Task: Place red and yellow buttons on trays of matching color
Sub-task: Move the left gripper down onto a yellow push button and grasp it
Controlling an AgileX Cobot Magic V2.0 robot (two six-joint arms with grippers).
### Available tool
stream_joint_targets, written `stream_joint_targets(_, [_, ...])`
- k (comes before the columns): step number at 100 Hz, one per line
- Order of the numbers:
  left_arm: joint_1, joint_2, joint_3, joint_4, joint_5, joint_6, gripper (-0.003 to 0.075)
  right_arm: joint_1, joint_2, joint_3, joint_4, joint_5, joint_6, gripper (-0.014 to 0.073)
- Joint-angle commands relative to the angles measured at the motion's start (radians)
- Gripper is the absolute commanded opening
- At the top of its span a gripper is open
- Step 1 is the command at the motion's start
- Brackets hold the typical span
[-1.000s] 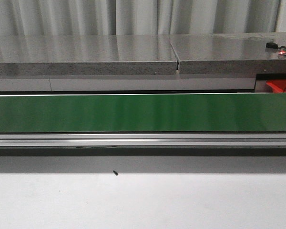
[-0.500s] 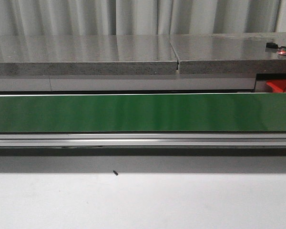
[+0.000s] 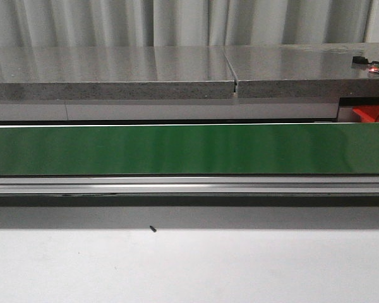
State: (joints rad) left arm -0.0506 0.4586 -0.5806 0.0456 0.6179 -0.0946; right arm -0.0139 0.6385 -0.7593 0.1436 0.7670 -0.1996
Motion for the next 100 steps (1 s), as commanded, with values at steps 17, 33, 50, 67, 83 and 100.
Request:
stream_joint_targets(17, [0.080,0.173,-0.114,0.267,0.012,-0.257,0.0608,-0.007,-0.002,-0.025,0.002,-0.058,0.000,-0.0068])
stream_joint_targets(33, [0.155,0.361,-0.244,0.259,0.033,-0.259,0.0608,-0.007,-0.002,-0.025,0.002,-0.058,0.000,-0.0068])
stream_joint_targets(50, [0.199,0.554,-0.379,0.229,0.026,-0.259,0.0608,-0.007,-0.002,-0.025,0.002,-0.059,0.000,-0.0068])
stream_joint_targets(67, [0.218,0.716,-0.499,0.244,0.025,-0.259,0.0608,-0.007,-0.002,-0.025,0.003,-0.059,0.000,-0.0068])
stream_joint_targets(83, [0.235,0.851,-0.612,0.222,0.025,-0.253,0.0608,-0.007,-0.002,-0.025,0.003,-0.059,0.000,-0.0068])
stream_joint_targets(100, [0.235,0.991,-0.749,0.205,0.065,-0.218,0.0608,-0.007,-0.002,-0.025,0.003,-0.059,0.000,-0.0068])
